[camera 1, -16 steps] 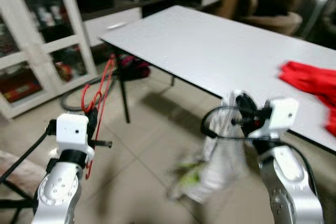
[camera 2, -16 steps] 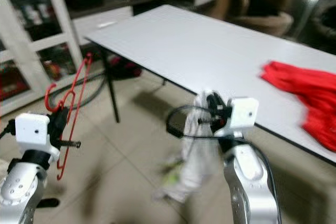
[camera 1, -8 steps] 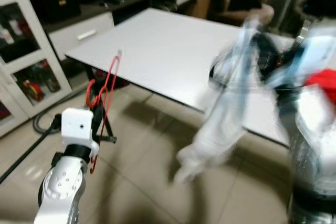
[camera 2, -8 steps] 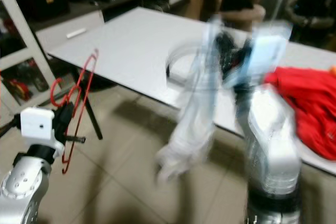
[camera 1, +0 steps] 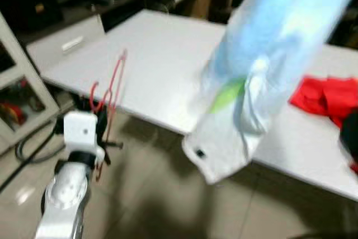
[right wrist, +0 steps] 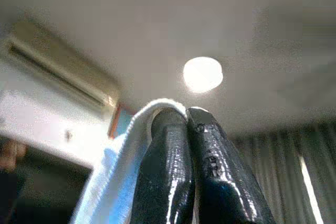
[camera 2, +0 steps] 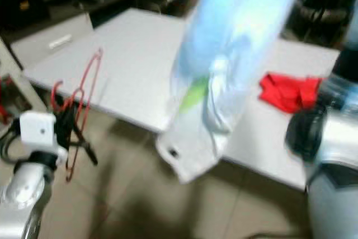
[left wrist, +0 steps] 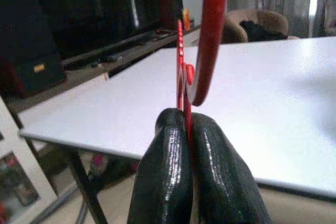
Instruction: Hang hanger
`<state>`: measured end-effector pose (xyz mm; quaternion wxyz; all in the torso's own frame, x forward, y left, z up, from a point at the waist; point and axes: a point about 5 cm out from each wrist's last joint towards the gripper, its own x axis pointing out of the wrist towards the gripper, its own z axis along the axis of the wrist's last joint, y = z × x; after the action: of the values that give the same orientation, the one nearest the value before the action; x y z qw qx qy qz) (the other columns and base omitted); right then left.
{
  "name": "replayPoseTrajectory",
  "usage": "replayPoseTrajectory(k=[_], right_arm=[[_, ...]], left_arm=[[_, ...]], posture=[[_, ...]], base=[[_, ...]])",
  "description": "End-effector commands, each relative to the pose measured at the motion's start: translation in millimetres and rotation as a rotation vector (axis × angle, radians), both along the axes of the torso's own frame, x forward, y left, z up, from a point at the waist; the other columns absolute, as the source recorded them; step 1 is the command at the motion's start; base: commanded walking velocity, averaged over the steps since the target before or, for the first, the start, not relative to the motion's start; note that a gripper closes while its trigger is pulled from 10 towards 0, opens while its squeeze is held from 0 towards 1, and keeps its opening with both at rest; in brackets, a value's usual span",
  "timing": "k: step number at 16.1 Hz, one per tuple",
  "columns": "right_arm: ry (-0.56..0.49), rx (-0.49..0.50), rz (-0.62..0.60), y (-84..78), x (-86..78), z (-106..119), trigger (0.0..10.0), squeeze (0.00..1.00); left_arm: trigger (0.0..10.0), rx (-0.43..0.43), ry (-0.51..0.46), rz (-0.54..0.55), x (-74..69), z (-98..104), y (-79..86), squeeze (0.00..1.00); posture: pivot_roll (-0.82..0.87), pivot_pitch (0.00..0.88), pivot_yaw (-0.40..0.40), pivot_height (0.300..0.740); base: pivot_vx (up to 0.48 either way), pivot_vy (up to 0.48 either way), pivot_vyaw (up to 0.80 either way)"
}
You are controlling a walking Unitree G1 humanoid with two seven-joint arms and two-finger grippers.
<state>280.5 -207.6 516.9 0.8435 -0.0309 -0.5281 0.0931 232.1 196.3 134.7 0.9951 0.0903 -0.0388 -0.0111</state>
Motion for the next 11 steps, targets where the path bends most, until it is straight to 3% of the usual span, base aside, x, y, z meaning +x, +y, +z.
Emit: replayPoseTrajectory(k=[1,3,5,6,8,9,11], right_arm=[[0.014,-0.053,0.01,9.4,9.5,-1,10.0,0.0],[0.186,-0.106,0.029,13.6,44.0,-39,10.0,0.0],[0.416,-0.153,0.112,24.5,71.4,-112,10.0,0.0],[0.457,-0.157,0.124,26.3,75.8,-127,10.0,0.0],[0.701,-0.254,0.112,33.8,81.1,-209,10.0,0.0],[0.79,-0.248,0.071,27.4,78.7,-239,10.0,0.0],[0.855,-0.234,0.039,20.4,72.0,-261,10.0,0.0]], left_arm=[[10.0,0.013,-0.009,0.023,-0.8,3,6.6,0.0],[10.0,0.017,-0.014,0.044,-3.5,4,9.6,0.0],[10.0,0.02,-0.011,0.057,-7.1,4,11.4,0.0],[10.0,0.019,-0.011,0.06,-7.7,4,11.7,0.0],[10.0,0.03,-0.009,0.055,-8.7,5,13.0,0.0],[10.0,0.036,-0.008,0.046,-8.2,6,12.9,0.0],[10.0,0.034,-0.01,0.026,-7.6,7,12.2,0.0]], posture=[[-0.11,0.0,-0.02,0.74],[-0.09,0.0,-0.038,0.74],[-0.08,0.0,-0.043,0.74],[-0.08,0.0,-0.043,0.74],[-0.07,0.0,-0.04,0.74],[-0.07,0.0,-0.038,0.74],[-0.07,0.0,-0.035,0.74]], base=[[0.48,0.0,0.0],[0.48,0.0,0.0],[0.48,0.0,0.0],[0.48,0.0,0.0],[0.48,0.0,0.0],[0.48,0.0,0.0],[0.474,0.0,0.0]])
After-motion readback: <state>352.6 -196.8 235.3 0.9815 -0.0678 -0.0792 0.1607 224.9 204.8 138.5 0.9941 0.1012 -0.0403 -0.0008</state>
